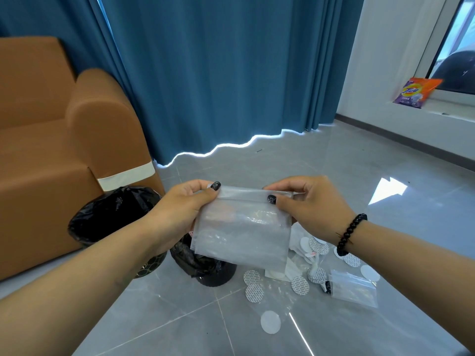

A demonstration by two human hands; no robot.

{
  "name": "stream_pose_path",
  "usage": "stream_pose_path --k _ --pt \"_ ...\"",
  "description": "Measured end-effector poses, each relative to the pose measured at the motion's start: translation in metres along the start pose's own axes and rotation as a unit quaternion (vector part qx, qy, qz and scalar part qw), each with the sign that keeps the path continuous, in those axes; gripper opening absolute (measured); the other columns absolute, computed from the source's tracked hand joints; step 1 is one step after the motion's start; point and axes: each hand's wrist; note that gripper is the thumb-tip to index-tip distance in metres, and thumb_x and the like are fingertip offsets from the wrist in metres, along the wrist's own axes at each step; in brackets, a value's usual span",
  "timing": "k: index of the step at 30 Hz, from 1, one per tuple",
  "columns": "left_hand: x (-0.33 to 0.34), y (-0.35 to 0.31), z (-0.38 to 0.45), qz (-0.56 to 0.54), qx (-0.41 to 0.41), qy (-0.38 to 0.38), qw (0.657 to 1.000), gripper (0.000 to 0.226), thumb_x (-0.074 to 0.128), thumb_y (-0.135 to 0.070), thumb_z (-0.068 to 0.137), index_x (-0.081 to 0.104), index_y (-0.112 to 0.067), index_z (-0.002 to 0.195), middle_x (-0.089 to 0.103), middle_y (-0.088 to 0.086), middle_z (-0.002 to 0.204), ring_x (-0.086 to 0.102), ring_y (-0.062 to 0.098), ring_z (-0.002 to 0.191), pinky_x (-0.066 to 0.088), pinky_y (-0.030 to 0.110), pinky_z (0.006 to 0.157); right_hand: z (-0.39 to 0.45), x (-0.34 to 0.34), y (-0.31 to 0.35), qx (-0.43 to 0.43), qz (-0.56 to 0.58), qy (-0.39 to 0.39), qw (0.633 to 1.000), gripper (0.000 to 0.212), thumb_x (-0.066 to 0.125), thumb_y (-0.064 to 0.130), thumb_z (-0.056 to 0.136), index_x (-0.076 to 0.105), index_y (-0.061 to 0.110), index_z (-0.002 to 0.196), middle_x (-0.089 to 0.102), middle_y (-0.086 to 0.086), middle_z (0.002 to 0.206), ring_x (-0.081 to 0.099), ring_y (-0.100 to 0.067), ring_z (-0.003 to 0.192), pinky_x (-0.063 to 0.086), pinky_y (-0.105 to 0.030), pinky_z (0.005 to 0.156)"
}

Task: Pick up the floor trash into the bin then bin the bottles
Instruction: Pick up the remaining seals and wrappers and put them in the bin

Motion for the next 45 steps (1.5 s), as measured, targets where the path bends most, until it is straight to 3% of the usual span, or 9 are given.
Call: stream_pose_path --k 6,10,19,24,28,31,38,42,45 --pt "-0.002 0.001 0.002 -0.037 -0.012 0.008 0.999 0.016 0.057 -0.020 0.094 0.067 -0.009 0.097 0.071 0.013 0.088 0.068 0.021 0.073 0.058 0.030 0.064 -0.003 0.003 0.000 -0.063 -0.069 0.001 0.996 0.029 0.067 0.000 0.080 0.074 0.028 0.078 0.069 0.003 0.091 0.052 0.000 0.057 0.042 -0.009 0.056" --pt "-0.001 0.000 0.001 -0.031 -0.009 -0.010 0.999 0.012 0.059 -0.010 0.091 0.068 -0.012 0.099 0.070 0.008 0.079 0.066 0.015 0.061 0.054 0.023 0.051 -0.001 0.002 -0.004 -0.001 -0.006 0.018 1.000 0.013 0.073 0.016 0.077 0.076 0.029 0.081 0.072 0.001 0.089 0.062 -0.021 0.067 0.056 -0.025 0.067" --pt "0.001 0.005 0.002 -0.029 -0.040 0.051 0.997 0.026 0.053 -0.023 0.096 0.066 -0.007 0.113 0.070 0.018 0.108 0.068 0.027 0.093 0.056 0.040 0.082 0.000 0.001 -0.004 0.017 0.009 0.014 1.000 0.019 0.073 0.004 0.076 0.072 0.022 0.073 0.073 -0.004 0.079 0.064 -0.015 0.067 0.055 -0.029 0.064" --pt "0.000 0.006 0.003 -0.017 -0.028 0.056 0.998 0.024 0.058 -0.021 0.093 0.067 -0.009 0.111 0.069 0.016 0.097 0.065 0.021 0.077 0.054 0.027 0.061 -0.001 0.003 -0.001 0.031 0.006 0.008 0.999 0.020 0.071 0.003 0.075 0.072 0.022 0.067 0.074 -0.007 0.077 0.067 -0.024 0.068 0.058 -0.040 0.068" --pt "-0.001 0.008 0.004 -0.007 -0.013 0.037 0.999 0.021 0.061 -0.017 0.091 0.067 -0.009 0.109 0.068 0.014 0.093 0.064 0.018 0.070 0.054 0.025 0.057 0.000 0.004 -0.005 0.078 0.069 0.043 0.994 0.005 0.073 0.015 0.079 0.075 0.020 0.081 0.073 0.000 0.085 0.063 -0.007 0.067 0.051 -0.022 0.062" --pt "-0.002 0.009 0.005 -0.011 -0.015 0.036 0.999 0.023 0.059 -0.020 0.092 0.066 -0.007 0.110 0.069 0.013 0.093 0.065 0.020 0.072 0.054 0.026 0.059 0.001 0.002 -0.007 0.085 0.084 0.040 0.992 0.008 0.071 0.016 0.082 0.076 0.018 0.088 0.074 0.000 0.087 0.067 -0.008 0.072 0.054 -0.024 0.066" --pt "-0.002 0.007 0.003 -0.012 -0.045 0.052 0.998 0.026 0.056 -0.021 0.094 0.066 -0.005 0.111 0.065 0.020 0.100 0.060 0.031 0.087 0.050 0.041 0.074 0.000 0.002 -0.005 0.063 0.067 0.019 0.996 0.016 0.073 0.008 0.079 0.077 0.023 0.083 0.074 0.000 0.082 0.066 -0.008 0.068 0.056 -0.023 0.065" --pt "-0.002 0.006 0.002 -0.010 -0.027 0.028 0.999 0.021 0.062 -0.009 0.089 0.065 -0.004 0.109 0.064 0.021 0.098 0.055 0.037 0.090 0.039 0.063 0.095 0.002 0.006 -0.009 0.106 0.107 0.025 0.988 0.007 0.071 0.020 0.082 0.077 0.021 0.086 0.072 -0.002 0.091 0.062 -0.011 0.072 0.050 -0.019 0.059" --pt "0.000 0.006 0.003 -0.009 -0.031 0.035 0.999 0.020 0.062 -0.009 0.089 0.065 -0.003 0.108 0.064 0.021 0.099 0.057 0.036 0.088 0.042 0.063 0.094 0.002 0.005 -0.011 0.109 0.083 0.025 0.990 0.006 0.073 0.019 0.081 0.075 0.019 0.086 0.071 -0.008 0.088 0.063 -0.019 0.071 0.057 -0.033 0.065"
Point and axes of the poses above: each hand's wrist, its own z-axis towards the middle knuckle, its own x-axis out of the palm, y = z × x
